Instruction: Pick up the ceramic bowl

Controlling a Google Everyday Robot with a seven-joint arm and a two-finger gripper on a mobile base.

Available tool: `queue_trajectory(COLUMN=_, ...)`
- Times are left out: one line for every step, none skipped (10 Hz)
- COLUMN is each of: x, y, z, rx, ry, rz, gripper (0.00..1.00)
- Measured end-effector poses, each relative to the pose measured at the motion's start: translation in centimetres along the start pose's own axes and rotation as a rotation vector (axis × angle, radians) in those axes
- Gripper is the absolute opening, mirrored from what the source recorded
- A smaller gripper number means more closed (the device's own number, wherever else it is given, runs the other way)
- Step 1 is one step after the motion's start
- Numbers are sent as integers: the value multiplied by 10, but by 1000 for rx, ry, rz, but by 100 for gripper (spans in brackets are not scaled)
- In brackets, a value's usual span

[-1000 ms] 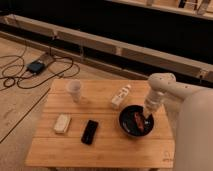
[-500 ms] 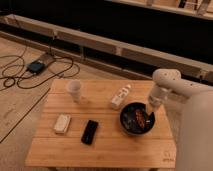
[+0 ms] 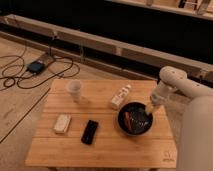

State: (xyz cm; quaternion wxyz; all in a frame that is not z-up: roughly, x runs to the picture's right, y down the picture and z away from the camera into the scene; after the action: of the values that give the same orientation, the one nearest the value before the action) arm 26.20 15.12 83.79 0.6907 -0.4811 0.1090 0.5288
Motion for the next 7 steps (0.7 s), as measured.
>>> queue_trajectory(x=0, y=0, z=-1, rx=-26, ry=2, rz=-4, gripper=0)
queue_trajectory(x=0, y=-2, z=-3, rx=-46, ry=5, rz=-6, gripper=0)
queue_trajectory(x=0, y=-4, z=-5, rx=-65, ry=8, rz=-10, gripper=0)
queue_trajectory(x=-1, y=-6, z=-9, rx=-79, ry=12, rz=-17, gripper=0)
queue_trajectory(x=-2, y=-7, z=-14, rx=-83, ry=13, rz=-23, gripper=0)
queue_trajectory(x=-4, y=-7, z=-19, rx=-86, ry=15, rz=-30, gripper=0)
queue_trajectory(x=-8, y=-6, z=-25, rx=-89, ry=14, rz=-42, gripper=0)
